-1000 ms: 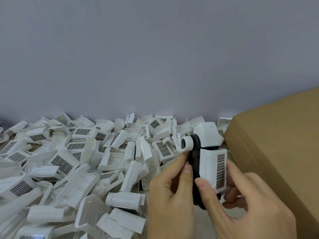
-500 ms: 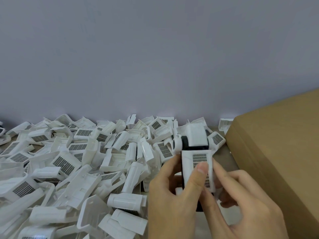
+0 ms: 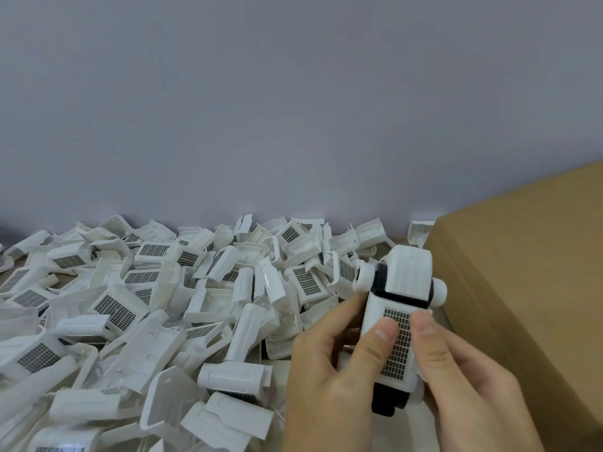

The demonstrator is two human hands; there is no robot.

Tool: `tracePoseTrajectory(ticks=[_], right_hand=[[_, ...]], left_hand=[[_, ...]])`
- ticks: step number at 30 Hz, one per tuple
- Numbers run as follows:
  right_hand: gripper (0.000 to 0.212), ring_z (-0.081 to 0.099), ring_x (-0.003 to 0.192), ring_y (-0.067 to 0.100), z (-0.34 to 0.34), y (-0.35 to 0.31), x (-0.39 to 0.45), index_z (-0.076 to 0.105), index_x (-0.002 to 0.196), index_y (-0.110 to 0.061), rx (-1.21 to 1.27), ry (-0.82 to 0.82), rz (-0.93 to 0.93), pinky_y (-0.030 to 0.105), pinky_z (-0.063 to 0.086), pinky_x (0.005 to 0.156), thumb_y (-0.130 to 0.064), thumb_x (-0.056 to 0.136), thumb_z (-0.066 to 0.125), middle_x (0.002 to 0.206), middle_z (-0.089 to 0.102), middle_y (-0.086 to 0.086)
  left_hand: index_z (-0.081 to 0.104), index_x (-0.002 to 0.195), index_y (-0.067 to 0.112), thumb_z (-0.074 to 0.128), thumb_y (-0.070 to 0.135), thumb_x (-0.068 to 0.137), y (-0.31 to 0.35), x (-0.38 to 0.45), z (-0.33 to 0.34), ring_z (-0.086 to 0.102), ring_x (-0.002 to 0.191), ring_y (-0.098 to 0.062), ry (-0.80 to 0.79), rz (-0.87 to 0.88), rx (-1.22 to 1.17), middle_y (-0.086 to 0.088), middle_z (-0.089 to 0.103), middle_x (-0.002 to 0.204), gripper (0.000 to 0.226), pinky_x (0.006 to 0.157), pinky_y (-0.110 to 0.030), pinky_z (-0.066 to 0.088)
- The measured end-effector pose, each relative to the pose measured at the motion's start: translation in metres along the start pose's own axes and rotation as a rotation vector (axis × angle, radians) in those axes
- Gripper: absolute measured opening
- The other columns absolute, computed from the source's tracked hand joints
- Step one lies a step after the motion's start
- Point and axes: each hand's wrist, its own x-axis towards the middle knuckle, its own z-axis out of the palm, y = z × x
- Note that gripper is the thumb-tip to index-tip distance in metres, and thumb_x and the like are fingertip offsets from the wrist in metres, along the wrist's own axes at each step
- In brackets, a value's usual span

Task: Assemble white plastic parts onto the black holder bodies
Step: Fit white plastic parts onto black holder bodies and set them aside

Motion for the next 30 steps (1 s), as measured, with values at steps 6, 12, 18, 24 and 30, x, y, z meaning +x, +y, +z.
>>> tracePoseTrajectory(ticks=[6,12,18,24,30], right_hand=[[0.07,0.077,0.088,0.02,-0.003,0.004,-0.001,0.08,0.092,-0.041,0.155,-0.155,-0.053,0.024,0.061,0.069,-0.079,0.033,0.083,0.091,0.079,0.004],[0.078,0.075,0.099,0.023,-0.006,0.012,0.003,0.08,0.103,-0.033,0.187,-0.225,-0.083,0.034,0.059,0.084,-0.075,0.037,0.085,0.101,0.078,0.005],[0.066,0.075,0.097,0.026,-0.009,0.01,0.001,0.08,0.103,-0.027,0.198,-0.229,-0.054,0.033,0.06,0.077,-0.064,0.048,0.086,0.102,0.078,0.008],[0.037,0.077,0.086,0.023,-0.013,0.004,-0.002,0.083,0.092,-0.021,0.256,-0.189,-0.016,0.021,0.058,0.065,-0.038,0.062,0.069,0.093,0.079,0.009],[0.039,0.076,0.088,0.022,-0.009,0.002,-0.004,0.082,0.093,-0.016,0.306,-0.18,0.031,0.022,0.058,0.067,-0.042,0.068,0.069,0.094,0.078,0.01]], left_hand=[[0.081,0.094,0.025,0.068,0.054,0.072,0.004,-0.003,0.003,0.074,0.083,-0.019,-0.039,-0.012,0.002,-0.009,0.078,0.089,0.038,0.068,-0.019,0.055],[0.078,0.081,0.013,0.062,0.049,0.082,0.002,-0.002,0.004,0.066,0.068,-0.019,-0.012,-0.069,0.007,-0.019,0.072,0.079,0.039,0.06,-0.029,0.053],[0.079,0.081,0.009,0.067,0.045,0.078,0.003,-0.005,0.006,0.068,0.069,-0.025,0.018,-0.073,-0.023,-0.023,0.071,0.084,0.038,0.059,-0.028,0.055],[0.077,0.074,0.009,0.076,0.047,0.078,0.008,-0.006,0.013,0.063,0.053,-0.011,0.065,-0.055,-0.015,-0.018,0.07,0.069,0.039,0.045,-0.019,0.05],[0.078,0.079,0.006,0.069,0.047,0.08,0.007,-0.006,0.013,0.066,0.058,-0.015,0.039,-0.072,-0.014,-0.015,0.073,0.07,0.042,0.051,-0.025,0.052]])
